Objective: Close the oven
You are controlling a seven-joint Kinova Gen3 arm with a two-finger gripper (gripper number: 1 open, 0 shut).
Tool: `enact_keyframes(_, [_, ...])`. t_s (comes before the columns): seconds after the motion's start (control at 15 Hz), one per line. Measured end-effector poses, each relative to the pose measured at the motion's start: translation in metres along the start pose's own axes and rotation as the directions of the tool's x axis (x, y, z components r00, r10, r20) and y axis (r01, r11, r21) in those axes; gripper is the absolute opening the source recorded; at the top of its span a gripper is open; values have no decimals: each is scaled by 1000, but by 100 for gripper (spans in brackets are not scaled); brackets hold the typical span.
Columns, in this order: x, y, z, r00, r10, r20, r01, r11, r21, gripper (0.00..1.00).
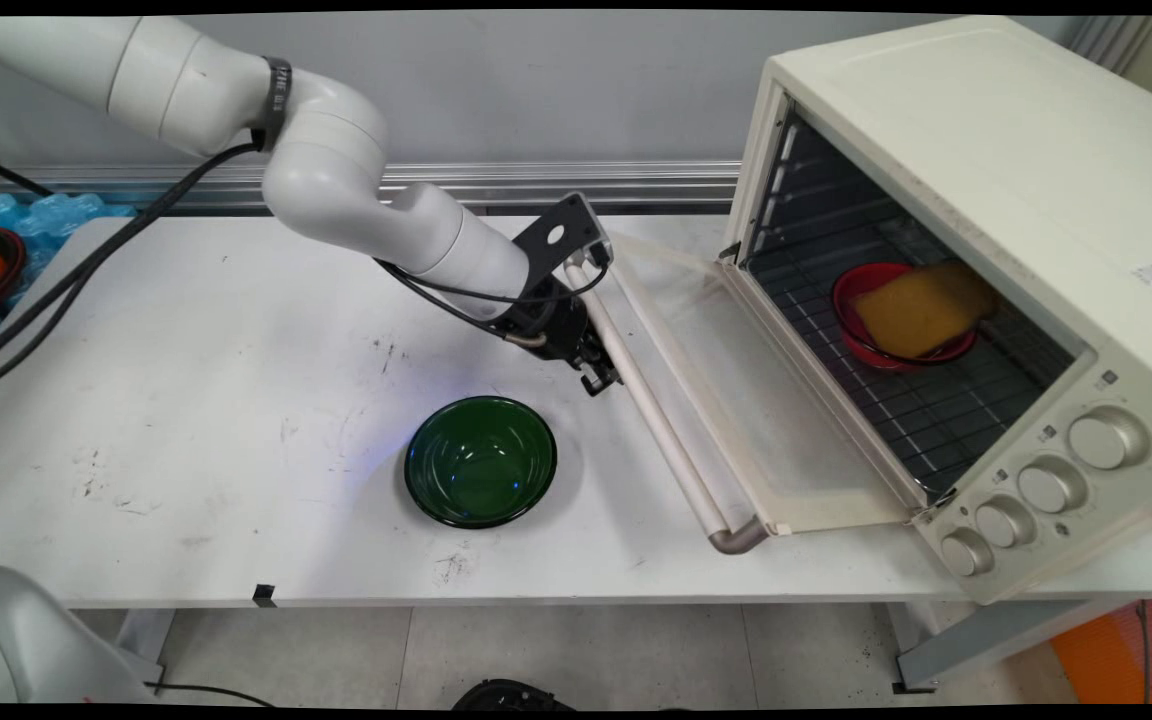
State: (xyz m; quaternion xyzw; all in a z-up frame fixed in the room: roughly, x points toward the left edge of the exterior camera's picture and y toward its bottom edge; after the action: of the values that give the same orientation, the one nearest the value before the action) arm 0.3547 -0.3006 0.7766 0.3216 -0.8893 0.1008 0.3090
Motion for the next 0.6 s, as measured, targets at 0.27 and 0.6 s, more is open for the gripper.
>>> enact_keyframes(0.27, [9, 0, -5, 999, -1, -40, 1, 1000, 5, 0])
enact_keyframes(0.6, [27, 3, -18, 995, 4, -98, -3, 1000, 5, 0])
